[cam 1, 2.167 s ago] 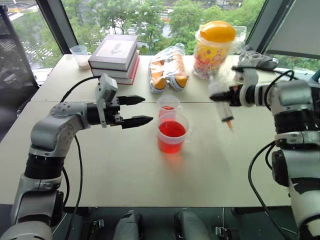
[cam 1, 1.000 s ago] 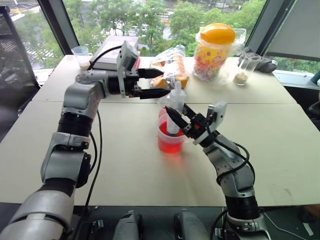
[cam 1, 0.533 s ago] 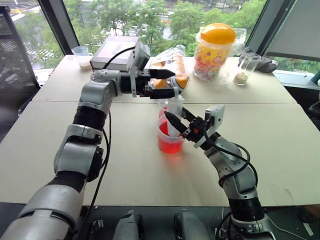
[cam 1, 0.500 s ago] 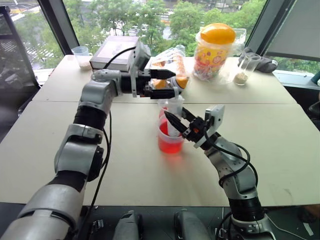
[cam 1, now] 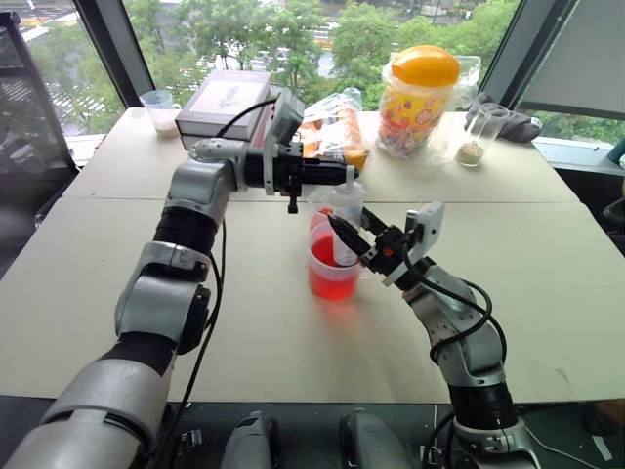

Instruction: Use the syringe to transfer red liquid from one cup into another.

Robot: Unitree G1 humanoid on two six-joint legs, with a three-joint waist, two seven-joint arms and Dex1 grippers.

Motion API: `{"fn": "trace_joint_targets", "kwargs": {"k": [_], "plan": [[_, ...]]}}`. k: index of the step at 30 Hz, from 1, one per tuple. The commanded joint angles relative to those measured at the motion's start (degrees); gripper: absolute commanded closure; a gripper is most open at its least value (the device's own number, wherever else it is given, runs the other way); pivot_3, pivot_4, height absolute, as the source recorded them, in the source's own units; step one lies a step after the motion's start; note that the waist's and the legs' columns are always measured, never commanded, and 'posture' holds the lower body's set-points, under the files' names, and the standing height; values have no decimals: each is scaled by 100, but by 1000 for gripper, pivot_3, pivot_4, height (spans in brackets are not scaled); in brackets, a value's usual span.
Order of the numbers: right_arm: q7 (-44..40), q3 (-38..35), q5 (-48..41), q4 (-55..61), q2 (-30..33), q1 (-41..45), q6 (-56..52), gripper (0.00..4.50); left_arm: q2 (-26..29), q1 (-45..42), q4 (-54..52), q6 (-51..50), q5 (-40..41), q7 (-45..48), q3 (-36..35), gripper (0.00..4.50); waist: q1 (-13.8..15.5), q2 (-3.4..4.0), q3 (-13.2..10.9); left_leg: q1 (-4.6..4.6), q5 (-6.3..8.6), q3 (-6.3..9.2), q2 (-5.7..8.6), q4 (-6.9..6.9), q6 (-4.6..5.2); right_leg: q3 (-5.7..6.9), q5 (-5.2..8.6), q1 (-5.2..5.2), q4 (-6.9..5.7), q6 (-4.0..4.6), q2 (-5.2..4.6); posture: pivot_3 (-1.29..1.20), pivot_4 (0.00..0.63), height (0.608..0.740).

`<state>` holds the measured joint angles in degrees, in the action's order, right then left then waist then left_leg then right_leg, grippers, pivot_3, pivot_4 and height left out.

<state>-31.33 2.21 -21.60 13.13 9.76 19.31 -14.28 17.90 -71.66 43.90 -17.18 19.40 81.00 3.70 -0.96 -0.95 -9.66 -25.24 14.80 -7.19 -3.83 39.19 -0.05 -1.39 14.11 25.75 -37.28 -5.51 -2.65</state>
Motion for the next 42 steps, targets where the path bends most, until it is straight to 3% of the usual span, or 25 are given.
{"fn": "trace_joint_targets", "kwargs": {"k": [1, 16, 38, 42], "plan": [[-351, 318, -71, -56, -9, 18, 37, 3120, 65, -470, 103, 229, 39, -270, -331, 4471, 1, 0, 0, 0, 0, 0, 0, 0, 0, 0, 0, 0, 0, 0, 0, 0, 150, 740], [-471, 410, -166, -214, 134, -85, 11, 3120, 140, -832, 717, 690, 36, -473, -494, 4471, -1, -1, 1, 6, 0, 1, 0, 0, 0, 0, 0, -7, 0, 0, 0, 0, 150, 740], [-488, 463, -242, -102, 157, 23, -92, 3120, 120, -732, 525, 427, 81, -306, -512, 4471, -6, -1, 1, 11, 0, 1, 0, 0, 0, 0, 0, -12, 0, 0, 0, 0, 150, 740], [-441, 342, -306, -41, 148, 238, -149, 3120, 169, -510, 281, 136, 70, -142, -435, 3193, -25, -2, 1, 12, 0, 2, -1, 0, 0, 0, 0, -12, 0, 0, 1, 0, 150, 740]]}}
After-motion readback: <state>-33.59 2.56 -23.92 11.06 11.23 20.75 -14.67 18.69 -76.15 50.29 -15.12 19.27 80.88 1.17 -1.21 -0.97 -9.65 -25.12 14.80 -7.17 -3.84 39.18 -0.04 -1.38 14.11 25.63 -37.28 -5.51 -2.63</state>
